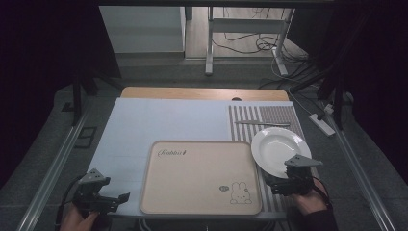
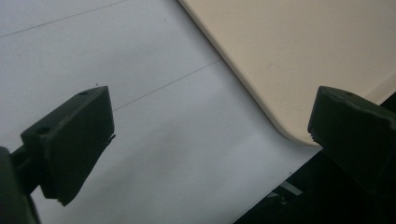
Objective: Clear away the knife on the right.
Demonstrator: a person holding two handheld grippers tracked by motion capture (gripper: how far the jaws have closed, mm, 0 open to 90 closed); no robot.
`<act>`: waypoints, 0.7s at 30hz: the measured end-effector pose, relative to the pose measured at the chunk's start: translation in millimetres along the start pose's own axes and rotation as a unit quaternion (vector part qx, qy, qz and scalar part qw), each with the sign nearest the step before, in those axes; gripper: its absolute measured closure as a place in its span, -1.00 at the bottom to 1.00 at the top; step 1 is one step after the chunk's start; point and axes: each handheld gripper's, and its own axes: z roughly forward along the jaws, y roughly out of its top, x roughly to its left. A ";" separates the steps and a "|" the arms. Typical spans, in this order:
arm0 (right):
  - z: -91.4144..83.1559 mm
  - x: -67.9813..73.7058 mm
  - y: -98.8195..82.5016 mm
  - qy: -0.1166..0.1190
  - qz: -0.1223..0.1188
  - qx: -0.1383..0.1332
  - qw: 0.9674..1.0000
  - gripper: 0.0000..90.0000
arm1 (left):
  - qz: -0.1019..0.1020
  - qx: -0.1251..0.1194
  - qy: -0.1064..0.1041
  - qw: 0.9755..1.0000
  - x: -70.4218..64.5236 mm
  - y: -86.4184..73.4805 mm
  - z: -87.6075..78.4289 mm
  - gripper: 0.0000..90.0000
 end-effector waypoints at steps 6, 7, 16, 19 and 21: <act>6.9 -5.1 6.6 0.009 0.005 -0.004 1.000 -1.00 | -0.003 -0.001 -0.002 1.000 1.0 -0.1 -0.2 -0.97; 7.9 -5.6 7.7 0.008 0.009 -0.003 1.000 -1.00 | -0.004 -0.001 -0.002 1.000 1.3 -0.1 -0.3 -0.97; 22.1 -10.2 17.1 0.007 0.019 -0.001 1.000 -1.00 | -0.004 -0.001 -0.003 1.000 1.3 -0.2 -0.3 -0.97; 26.5 -11.0 21.1 0.006 0.018 0.001 1.000 -1.00 | -0.004 -0.001 -0.003 1.000 1.4 -0.2 -0.3 -0.97; 29.3 -11.7 24.3 0.008 0.030 0.002 1.000 -1.00 | -0.004 -0.001 -0.003 1.000 1.4 -0.2 -0.3 -0.97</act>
